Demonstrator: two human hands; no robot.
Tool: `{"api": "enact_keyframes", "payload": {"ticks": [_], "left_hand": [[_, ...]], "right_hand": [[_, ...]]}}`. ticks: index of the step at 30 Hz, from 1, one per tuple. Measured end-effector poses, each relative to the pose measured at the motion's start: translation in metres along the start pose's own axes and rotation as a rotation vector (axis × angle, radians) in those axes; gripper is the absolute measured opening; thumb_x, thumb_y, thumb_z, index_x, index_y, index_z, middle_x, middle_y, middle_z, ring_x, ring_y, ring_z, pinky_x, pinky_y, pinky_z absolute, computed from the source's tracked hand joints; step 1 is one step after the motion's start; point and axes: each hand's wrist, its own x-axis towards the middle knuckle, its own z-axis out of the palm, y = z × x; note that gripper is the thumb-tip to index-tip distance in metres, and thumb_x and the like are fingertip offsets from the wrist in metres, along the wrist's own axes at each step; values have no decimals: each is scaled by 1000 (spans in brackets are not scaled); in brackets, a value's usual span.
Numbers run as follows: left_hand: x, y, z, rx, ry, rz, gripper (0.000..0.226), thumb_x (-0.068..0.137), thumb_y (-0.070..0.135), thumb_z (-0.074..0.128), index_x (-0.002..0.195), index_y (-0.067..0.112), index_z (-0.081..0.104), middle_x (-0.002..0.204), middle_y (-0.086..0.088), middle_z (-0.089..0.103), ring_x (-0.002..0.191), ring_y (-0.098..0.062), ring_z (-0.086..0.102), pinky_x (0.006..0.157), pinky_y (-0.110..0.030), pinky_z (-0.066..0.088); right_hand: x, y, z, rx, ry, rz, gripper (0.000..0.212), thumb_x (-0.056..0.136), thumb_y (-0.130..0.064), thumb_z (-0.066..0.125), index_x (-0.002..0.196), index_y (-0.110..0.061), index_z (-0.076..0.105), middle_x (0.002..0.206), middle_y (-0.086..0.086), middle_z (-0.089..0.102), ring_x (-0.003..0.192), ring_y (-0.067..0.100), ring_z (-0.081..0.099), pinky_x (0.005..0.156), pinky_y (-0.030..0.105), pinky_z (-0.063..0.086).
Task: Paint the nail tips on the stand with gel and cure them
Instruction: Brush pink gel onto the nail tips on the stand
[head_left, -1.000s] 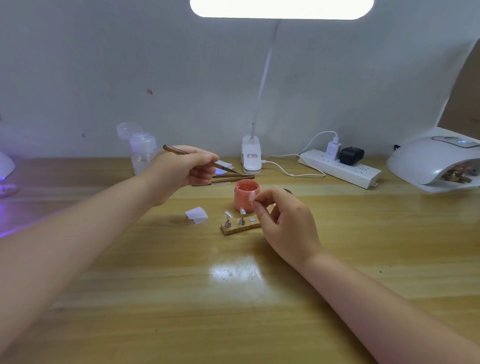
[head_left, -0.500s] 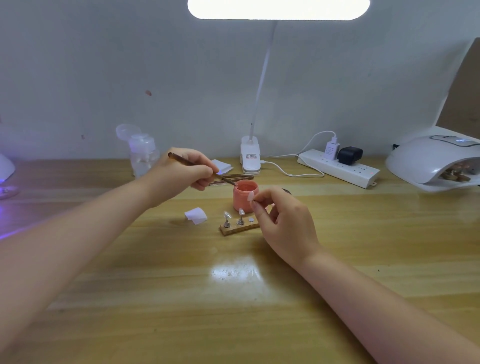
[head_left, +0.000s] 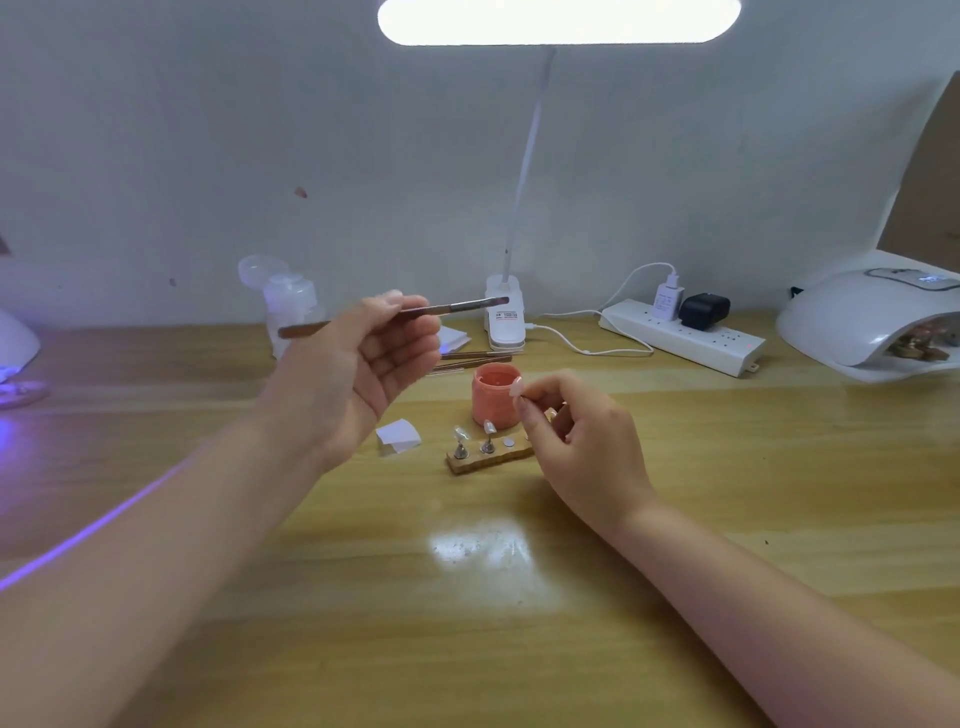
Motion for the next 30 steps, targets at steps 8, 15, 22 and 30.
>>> {"api": "enact_keyframes", "payload": {"ticks": [8,15,22,30], "left_hand": [[-27,-13,-8,160,-74,194,18,82,15,62,85,16,80,84,-12,75,81,-23,73,70,-27,58],[-57,-18,-1,575,-91,482,23,87,18,57,100,28,72,89,7,76,87,-8,73,74,-12,52],[-68,-21,6,762,-170,619,32,87,10,56,103,34,68,97,20,74,95,-4,70,81,-14,51],[-66,-24,0,820,-201,618,24,88,17,60,106,31,69,100,17,73,97,-8,70,85,-22,54]], "right_hand": [[8,-10,-9,107,64,60,6,88,-16,68,86,-19,64,77,-13,66,54,18,55,56,34,47],[9,-16,-10,178,87,52,5,88,-22,69,85,-19,67,76,-18,65,52,21,47,52,35,44],[9,-17,-10,199,96,50,5,88,-24,70,84,-22,67,76,-16,66,54,23,48,53,40,45],[9,-15,-12,200,89,47,3,88,-19,70,86,-18,68,73,-14,66,53,24,47,53,39,44]]}}
